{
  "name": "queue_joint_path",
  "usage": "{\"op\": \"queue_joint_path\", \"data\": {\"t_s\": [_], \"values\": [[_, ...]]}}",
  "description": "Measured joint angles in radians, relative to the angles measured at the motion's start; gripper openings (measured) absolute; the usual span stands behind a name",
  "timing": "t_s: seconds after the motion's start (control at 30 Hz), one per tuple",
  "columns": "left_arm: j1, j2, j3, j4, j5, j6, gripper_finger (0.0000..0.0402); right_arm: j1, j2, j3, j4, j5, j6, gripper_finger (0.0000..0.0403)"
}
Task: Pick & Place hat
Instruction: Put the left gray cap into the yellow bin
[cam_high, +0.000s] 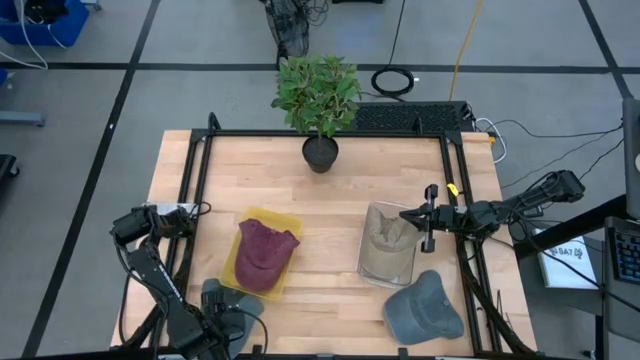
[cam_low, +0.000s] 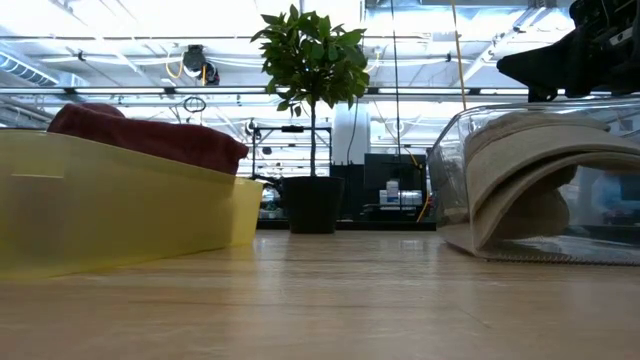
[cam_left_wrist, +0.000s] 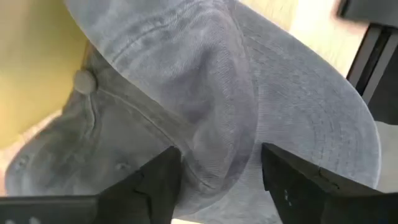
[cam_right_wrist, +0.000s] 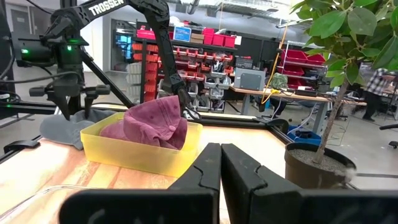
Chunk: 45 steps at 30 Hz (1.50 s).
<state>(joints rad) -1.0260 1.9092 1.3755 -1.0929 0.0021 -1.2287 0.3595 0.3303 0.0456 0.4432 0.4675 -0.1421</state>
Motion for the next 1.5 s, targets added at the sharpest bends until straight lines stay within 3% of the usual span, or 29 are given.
{"op": "queue_joint_path", "data": {"t_s": [0.17, 0.33, 0.4, 0.63, 0.83, 0.97, 1.03, 1.27, 1.5], "values": [[0.000, 0.000, -0.003, 0.001, 0.019, -0.011, 0.0146, 0.000, 0.000, 0.000, 0.000, 0.000, 0.000, 0.0000], [0.013, 0.000, 0.001, -0.006, 0.102, 0.042, 0.0034, 0.000, 0.000, 0.000, 0.000, 0.000, 0.000, 0.0000], [0.023, 0.001, 0.017, -0.015, 0.141, 0.072, 0.0014, 0.000, 0.000, 0.000, 0.000, 0.000, 0.000, 0.0000], [0.048, 0.003, 0.200, -0.217, 0.155, 0.154, 0.0007, 0.000, 0.000, 0.000, 0.000, 0.000, 0.000, 0.0000], [0.051, 0.003, 0.407, -0.463, -0.079, 0.312, 0.0006, 0.000, 0.000, 0.000, 0.000, 0.000, 0.000, 0.0000], [0.087, -0.013, 0.457, -0.478, -0.257, 0.514, 0.0006, 0.000, 0.000, 0.000, 0.001, 0.000, -0.001, 0.0000], [0.130, -0.018, 0.461, -0.471, -0.330, 0.595, 0.0005, 0.000, 0.000, 0.000, 0.002, 0.000, -0.001, 0.0000], [0.312, -0.018, 0.359, -0.476, -0.345, 0.909, 0.0005, 0.000, 0.000, 0.000, 0.009, 0.000, -0.004, 0.0000], [0.412, -0.032, 0.210, -0.479, -0.310, 0.988, 0.0005, 0.000, 0.000, 0.000, 0.009, 0.000, -0.026, 0.0000]]}}
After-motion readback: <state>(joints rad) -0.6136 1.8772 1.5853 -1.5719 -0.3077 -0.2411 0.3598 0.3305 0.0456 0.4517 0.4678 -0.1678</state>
